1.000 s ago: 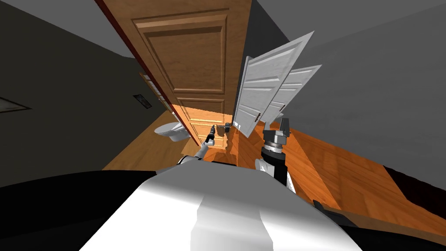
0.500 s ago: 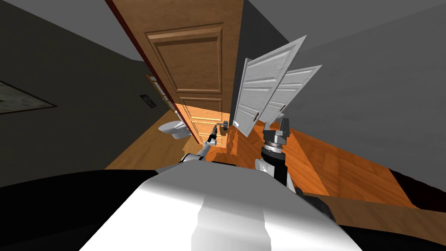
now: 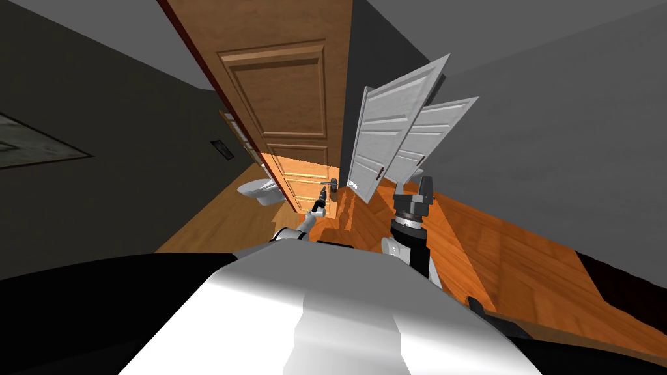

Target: Push the door open

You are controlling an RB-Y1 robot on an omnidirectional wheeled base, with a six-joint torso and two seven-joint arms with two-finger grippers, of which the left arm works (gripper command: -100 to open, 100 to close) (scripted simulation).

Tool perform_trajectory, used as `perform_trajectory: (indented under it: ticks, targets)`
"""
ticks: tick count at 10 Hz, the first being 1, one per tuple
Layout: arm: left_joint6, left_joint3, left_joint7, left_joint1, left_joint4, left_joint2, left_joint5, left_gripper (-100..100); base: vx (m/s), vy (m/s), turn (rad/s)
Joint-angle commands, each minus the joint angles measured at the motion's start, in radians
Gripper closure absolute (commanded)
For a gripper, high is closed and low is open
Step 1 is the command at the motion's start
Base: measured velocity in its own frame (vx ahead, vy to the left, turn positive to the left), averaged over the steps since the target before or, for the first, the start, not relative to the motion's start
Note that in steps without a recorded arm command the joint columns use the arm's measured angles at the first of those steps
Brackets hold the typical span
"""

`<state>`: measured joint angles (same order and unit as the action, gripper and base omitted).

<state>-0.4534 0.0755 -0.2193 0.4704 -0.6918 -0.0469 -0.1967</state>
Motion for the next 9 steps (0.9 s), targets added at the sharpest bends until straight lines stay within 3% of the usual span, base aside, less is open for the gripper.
perform_trajectory:
  ticks: [1, 2, 5, 6, 8, 9]
  targets:
    - [0.0, 0.0, 0.0, 0.0, 0.0, 0.0, 0.0, -100, -0.044, -0.06, 0.001]
    - [0.0, 0.001, 0.0, 0.001, 0.001, 0.03, 0.0, -100, 0.098, 0.046, -0.004]
    - [-0.001, 0.005, -0.001, 0.003, 0.003, 0.065, -0.001, -100, 0.183, 0.039, -0.013]
    - [-0.001, 0.008, -0.001, 0.004, 0.005, 0.068, -0.002, -100, 0.215, -0.029, -0.037]
    - [-0.002, 0.011, -0.001, 0.005, 0.007, 0.05, -0.003, -100, 0.219, -0.061, -0.025]
    - [-0.002, 0.013, -0.001, 0.006, 0.008, 0.028, -0.003, -100, 0.215, -0.054, -0.03]
